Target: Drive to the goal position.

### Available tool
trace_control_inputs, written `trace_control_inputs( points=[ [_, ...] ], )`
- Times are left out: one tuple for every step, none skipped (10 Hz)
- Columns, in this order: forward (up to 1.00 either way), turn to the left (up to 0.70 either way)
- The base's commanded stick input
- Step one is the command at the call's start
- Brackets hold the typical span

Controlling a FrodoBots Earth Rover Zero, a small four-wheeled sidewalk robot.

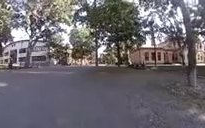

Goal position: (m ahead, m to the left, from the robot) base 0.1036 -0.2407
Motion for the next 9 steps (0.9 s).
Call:
trace_control_inputs(
  points=[
    [0.60, 0.00],
    [0.60, 0.00],
    [0.60, 0.00],
    [0.60, 0.00],
    [0.60, 0.00],
    [0.60, 0.00],
    [0.60, 0.00],
    [0.60, 0.00],
    [0.60, 0.00]
  ],
)
